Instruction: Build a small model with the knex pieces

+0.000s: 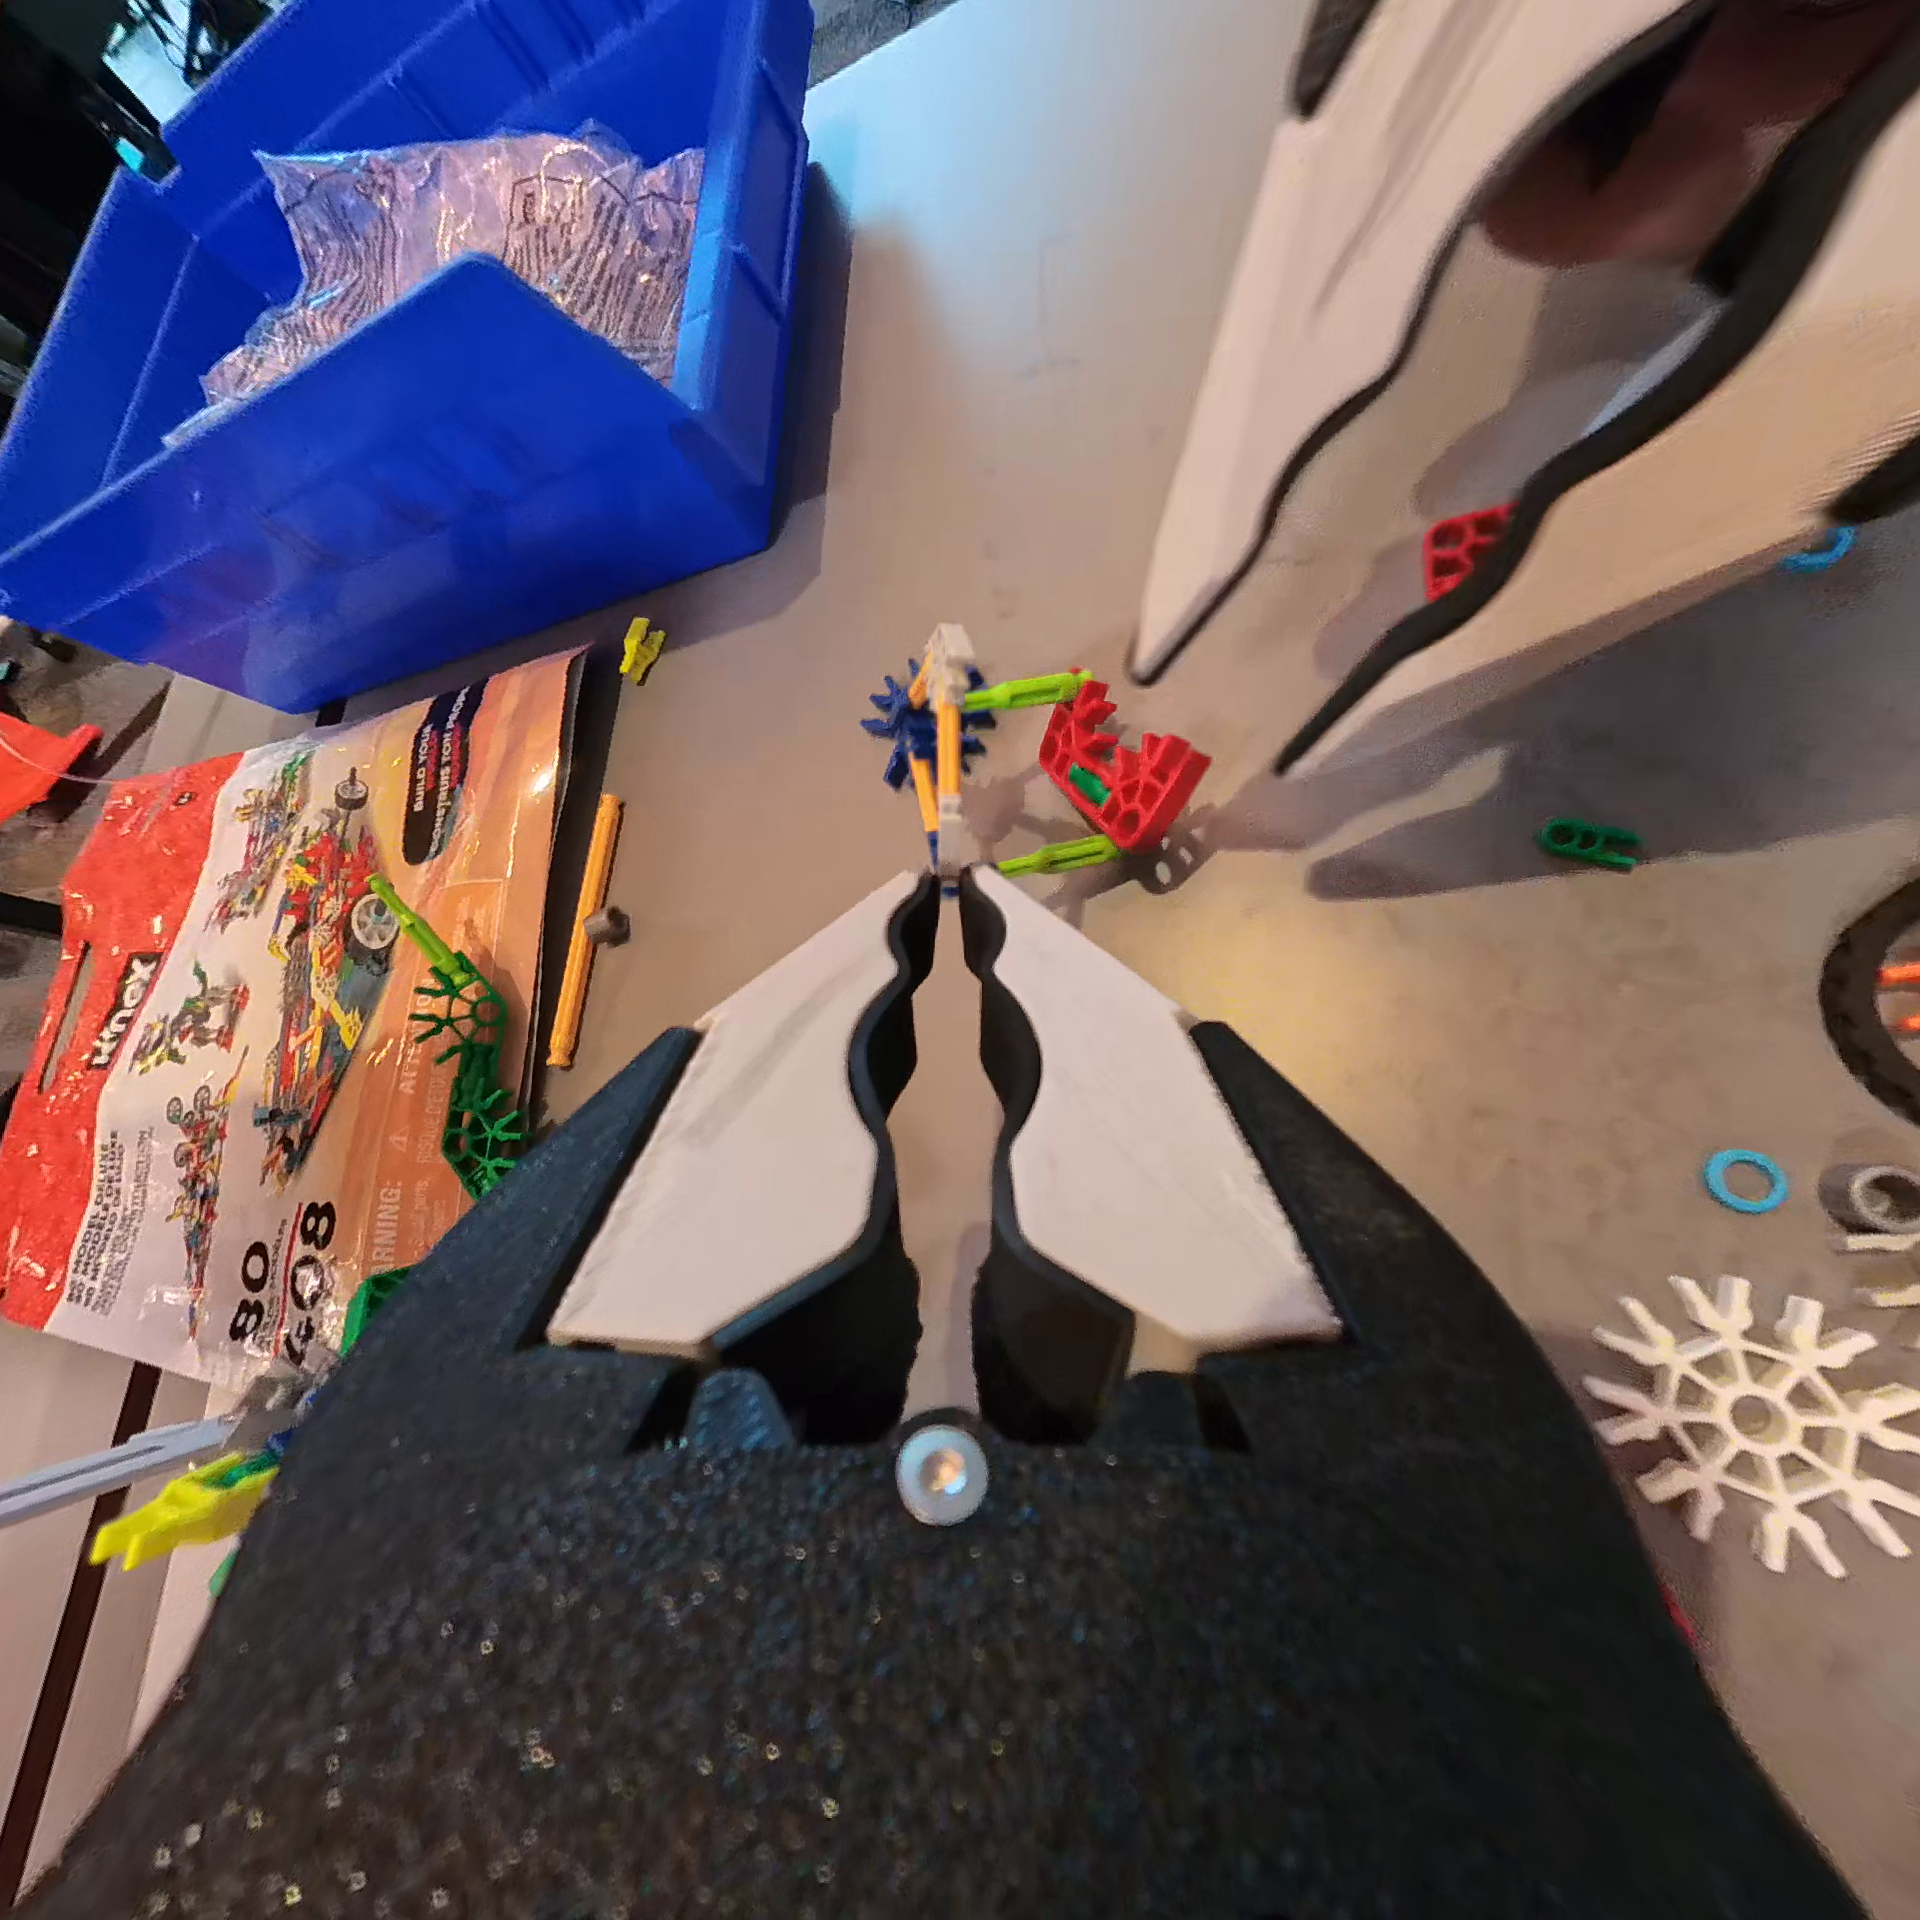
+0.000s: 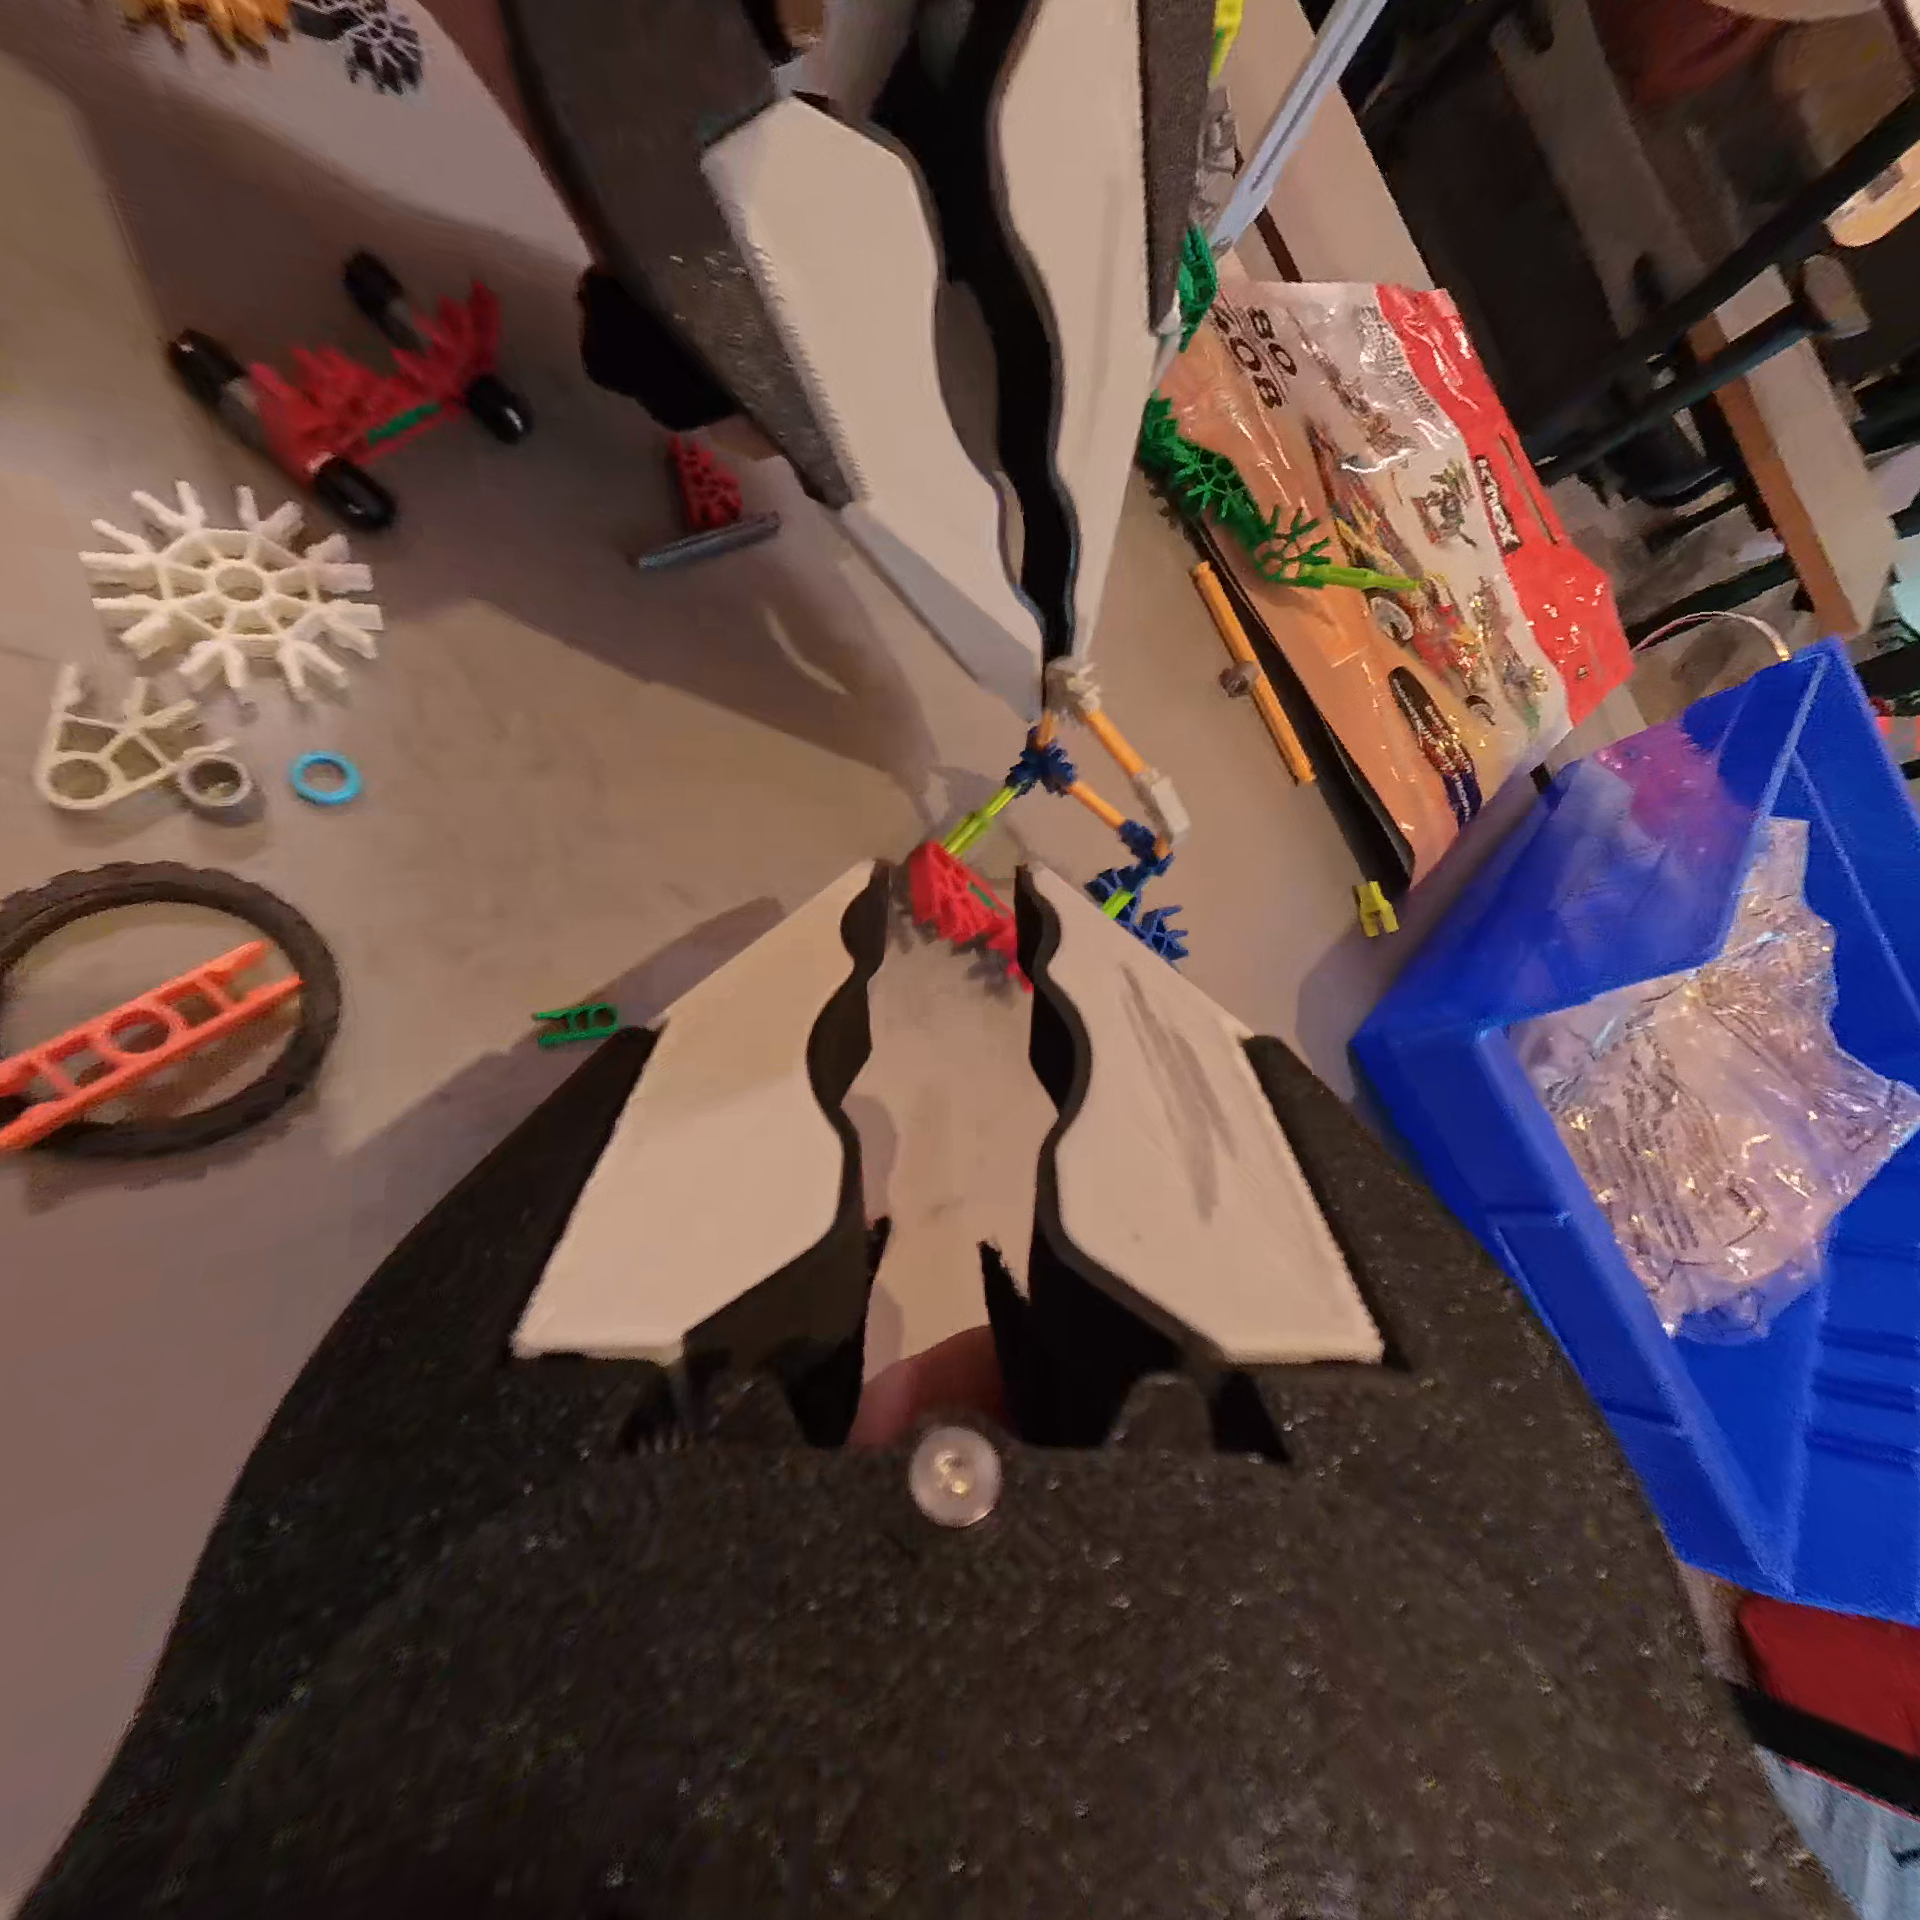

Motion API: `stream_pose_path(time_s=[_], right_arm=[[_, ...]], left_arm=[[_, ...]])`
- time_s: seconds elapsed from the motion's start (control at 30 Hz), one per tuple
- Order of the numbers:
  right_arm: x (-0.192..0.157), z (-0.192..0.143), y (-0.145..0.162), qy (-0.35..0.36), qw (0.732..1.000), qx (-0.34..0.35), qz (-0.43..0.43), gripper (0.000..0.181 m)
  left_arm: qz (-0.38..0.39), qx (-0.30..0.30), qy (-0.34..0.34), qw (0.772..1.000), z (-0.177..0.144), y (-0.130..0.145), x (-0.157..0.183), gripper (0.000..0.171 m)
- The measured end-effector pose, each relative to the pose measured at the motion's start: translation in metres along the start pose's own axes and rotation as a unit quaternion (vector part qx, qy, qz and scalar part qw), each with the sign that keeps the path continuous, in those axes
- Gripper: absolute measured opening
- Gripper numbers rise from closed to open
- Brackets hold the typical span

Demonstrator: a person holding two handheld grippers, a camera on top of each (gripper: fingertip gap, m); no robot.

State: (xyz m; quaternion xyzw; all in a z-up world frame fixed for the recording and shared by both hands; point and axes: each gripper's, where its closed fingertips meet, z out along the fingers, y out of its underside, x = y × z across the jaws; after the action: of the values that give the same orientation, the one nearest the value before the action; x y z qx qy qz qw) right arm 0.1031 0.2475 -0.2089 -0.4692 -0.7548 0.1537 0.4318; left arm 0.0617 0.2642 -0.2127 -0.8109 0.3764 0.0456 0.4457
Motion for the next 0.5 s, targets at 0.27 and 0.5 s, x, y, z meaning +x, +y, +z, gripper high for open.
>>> stream_pose_path(time_s=[0.27,0.5], right_arm=[[-0.003,0.020,0.019,-0.061,0.996,-0.029,-0.065,0.016],[-0.001,0.019,0.014,-0.084,0.995,-0.010,-0.050,0.007]], left_arm=[[-0.033,-0.004,0.041,0.999,-0.001,0.000,0.008,0.001],[-0.076,0.000,0.052,0.996,0.001,0.004,0.005,0.011]])
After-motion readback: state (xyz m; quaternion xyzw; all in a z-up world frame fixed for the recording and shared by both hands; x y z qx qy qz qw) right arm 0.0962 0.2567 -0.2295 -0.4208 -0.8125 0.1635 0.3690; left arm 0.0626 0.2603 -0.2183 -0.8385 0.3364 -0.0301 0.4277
